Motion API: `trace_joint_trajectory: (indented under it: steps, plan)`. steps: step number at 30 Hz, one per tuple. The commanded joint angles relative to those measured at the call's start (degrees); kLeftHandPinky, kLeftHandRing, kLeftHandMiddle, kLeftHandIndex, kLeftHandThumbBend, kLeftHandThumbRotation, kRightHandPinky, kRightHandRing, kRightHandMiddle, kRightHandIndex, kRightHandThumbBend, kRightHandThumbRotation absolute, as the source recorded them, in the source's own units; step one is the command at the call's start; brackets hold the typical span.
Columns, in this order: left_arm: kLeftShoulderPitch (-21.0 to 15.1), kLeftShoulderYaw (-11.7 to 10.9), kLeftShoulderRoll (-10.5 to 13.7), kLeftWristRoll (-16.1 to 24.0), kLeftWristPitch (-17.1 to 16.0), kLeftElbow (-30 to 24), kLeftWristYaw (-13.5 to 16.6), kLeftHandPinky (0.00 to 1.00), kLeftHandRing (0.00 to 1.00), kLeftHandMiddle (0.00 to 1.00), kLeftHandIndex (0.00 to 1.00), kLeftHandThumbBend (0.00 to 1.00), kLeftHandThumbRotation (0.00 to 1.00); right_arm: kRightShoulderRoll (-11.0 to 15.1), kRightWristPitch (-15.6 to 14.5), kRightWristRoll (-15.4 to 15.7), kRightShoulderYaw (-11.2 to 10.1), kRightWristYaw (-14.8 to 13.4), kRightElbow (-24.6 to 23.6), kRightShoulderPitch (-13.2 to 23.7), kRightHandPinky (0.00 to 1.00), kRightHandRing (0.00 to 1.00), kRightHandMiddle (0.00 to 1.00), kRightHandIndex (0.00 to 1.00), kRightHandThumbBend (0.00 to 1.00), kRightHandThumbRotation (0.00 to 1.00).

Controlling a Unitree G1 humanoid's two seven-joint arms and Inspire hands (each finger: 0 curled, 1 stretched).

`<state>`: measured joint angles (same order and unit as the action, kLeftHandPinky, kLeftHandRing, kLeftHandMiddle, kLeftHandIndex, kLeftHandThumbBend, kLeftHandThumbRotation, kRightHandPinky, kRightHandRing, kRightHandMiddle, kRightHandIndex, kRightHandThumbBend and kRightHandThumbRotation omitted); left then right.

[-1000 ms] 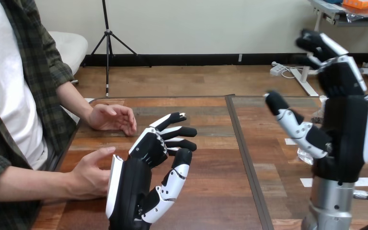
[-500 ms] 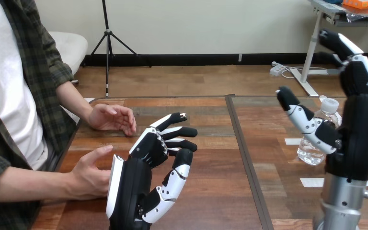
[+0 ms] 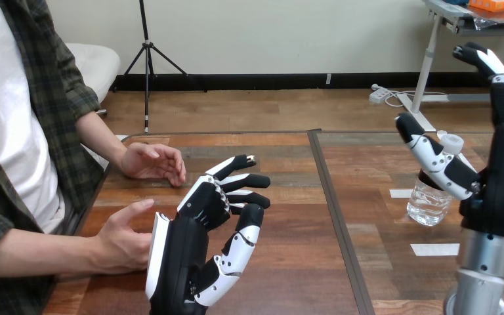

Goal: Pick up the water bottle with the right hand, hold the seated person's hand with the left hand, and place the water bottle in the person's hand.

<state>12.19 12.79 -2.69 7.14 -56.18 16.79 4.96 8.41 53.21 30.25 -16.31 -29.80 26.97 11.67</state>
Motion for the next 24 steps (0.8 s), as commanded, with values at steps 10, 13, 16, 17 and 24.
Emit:
trace_joint_trajectory:
  steps: [10, 13, 16, 17, 24]
  plan:
    - [-1.6, 0.2, -2.1, 0.2, -0.4, 0.6, 0.0, 0.45, 0.57, 0.66, 0.75, 0.29, 0.43, 6.4, -6.5, 3.3, 2.7, -5.3, 1.9, 5.9, 0.93, 0.88, 0.85, 0.77, 0.74, 0.35]
    - [-1.6, 0.2, -2.1, 0.1, -0.3, 0.6, -0.1, 0.45, 0.57, 0.66, 0.75, 0.29, 0.43, 7.4, -7.5, 3.7, 3.3, -6.3, 2.3, 6.2, 0.92, 0.88, 0.85, 0.77, 0.74, 0.33]
    - [-1.6, 0.3, -2.1, 0.0, -0.4, 0.7, -0.2, 0.45, 0.57, 0.66, 0.75, 0.3, 0.43, 8.3, -8.6, 4.4, 4.0, -7.3, 2.4, 6.4, 0.91, 0.88, 0.85, 0.77, 0.74, 0.32]
    - [-1.6, 0.3, -2.1, 0.0, -0.4, 0.7, -0.2, 0.45, 0.57, 0.66, 0.75, 0.3, 0.43, 8.6, -9.0, 4.8, 4.2, -7.7, 2.4, 6.5, 0.91, 0.88, 0.85, 0.77, 0.74, 0.31]
    - [-1.8, 0.3, -2.2, -0.1, -0.8, 1.1, -0.2, 0.46, 0.57, 0.66, 0.76, 0.3, 0.43, 9.8, -12.0, 4.9, 5.5, -8.3, 2.3, 6.8, 0.89, 0.88, 0.84, 0.75, 0.74, 0.27]
